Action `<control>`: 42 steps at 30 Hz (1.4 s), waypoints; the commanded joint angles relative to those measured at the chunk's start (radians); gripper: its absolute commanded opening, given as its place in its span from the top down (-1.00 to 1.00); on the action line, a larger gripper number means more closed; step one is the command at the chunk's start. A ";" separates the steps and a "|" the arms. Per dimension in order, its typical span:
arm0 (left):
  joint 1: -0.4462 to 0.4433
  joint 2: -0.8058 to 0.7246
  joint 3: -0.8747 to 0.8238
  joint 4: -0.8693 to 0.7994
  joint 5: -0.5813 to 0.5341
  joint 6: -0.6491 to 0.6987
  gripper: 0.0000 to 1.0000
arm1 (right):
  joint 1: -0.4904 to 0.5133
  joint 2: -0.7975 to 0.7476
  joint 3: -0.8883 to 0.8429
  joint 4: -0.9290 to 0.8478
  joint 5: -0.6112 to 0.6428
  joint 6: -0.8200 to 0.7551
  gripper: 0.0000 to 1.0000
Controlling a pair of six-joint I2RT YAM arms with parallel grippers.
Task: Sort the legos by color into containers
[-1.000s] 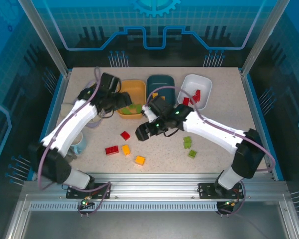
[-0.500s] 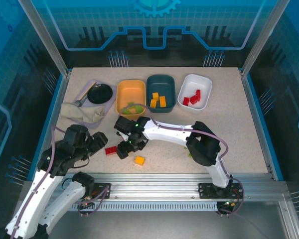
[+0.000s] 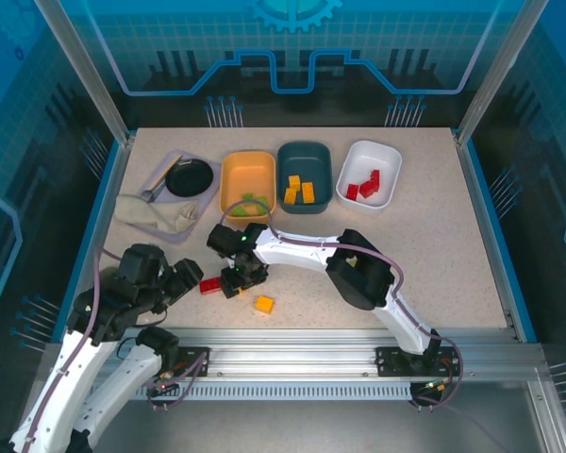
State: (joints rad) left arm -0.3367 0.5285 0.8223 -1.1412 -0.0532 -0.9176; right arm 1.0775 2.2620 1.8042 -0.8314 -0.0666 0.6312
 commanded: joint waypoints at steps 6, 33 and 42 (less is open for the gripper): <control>-0.002 -0.018 -0.019 0.015 0.075 0.013 -0.55 | -0.014 -0.027 0.011 -0.046 0.091 -0.002 0.35; -0.034 0.599 0.154 0.636 0.295 0.092 -0.56 | -0.539 0.045 0.470 -0.256 0.365 -0.020 0.49; -0.035 0.749 0.247 0.674 0.291 0.123 -0.56 | -0.622 0.284 0.722 -0.163 0.284 -0.085 0.48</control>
State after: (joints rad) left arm -0.3641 1.2530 1.0237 -0.4896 0.2184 -0.8314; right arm 0.4919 2.4893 2.4454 -1.0191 0.2577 0.5724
